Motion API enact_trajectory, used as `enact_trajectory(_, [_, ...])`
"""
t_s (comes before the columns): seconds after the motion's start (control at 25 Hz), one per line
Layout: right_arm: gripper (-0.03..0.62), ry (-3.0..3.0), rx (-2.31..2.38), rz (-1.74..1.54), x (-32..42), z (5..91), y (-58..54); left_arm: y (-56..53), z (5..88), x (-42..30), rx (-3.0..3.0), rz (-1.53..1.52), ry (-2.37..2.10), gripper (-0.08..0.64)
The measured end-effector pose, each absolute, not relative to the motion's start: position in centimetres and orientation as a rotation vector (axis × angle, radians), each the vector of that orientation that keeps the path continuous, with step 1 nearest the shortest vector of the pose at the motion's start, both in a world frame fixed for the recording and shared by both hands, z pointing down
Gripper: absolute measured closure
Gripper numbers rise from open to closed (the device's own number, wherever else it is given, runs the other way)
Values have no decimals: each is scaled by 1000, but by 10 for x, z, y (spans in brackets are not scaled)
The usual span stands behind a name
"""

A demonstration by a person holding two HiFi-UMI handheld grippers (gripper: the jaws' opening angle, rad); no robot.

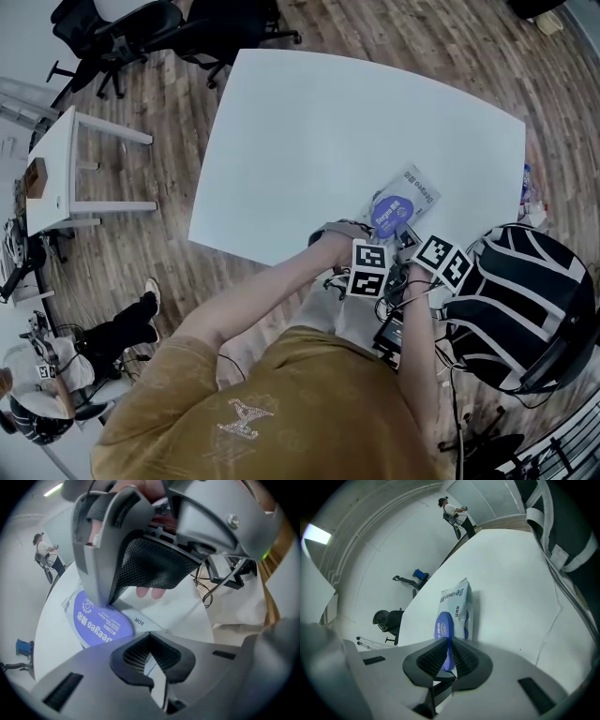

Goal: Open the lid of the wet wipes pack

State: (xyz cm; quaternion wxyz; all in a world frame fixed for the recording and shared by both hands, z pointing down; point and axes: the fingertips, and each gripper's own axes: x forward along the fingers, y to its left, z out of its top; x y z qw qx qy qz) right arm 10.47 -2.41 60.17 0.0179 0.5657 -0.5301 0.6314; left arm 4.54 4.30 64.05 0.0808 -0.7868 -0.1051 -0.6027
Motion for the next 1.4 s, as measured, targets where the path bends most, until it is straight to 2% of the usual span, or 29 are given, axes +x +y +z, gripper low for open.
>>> enact_trajectory(1.4, [565, -1813, 1545, 1983, 74, 575, -27, 44, 642, 50, -2362, -1775, -330, 554])
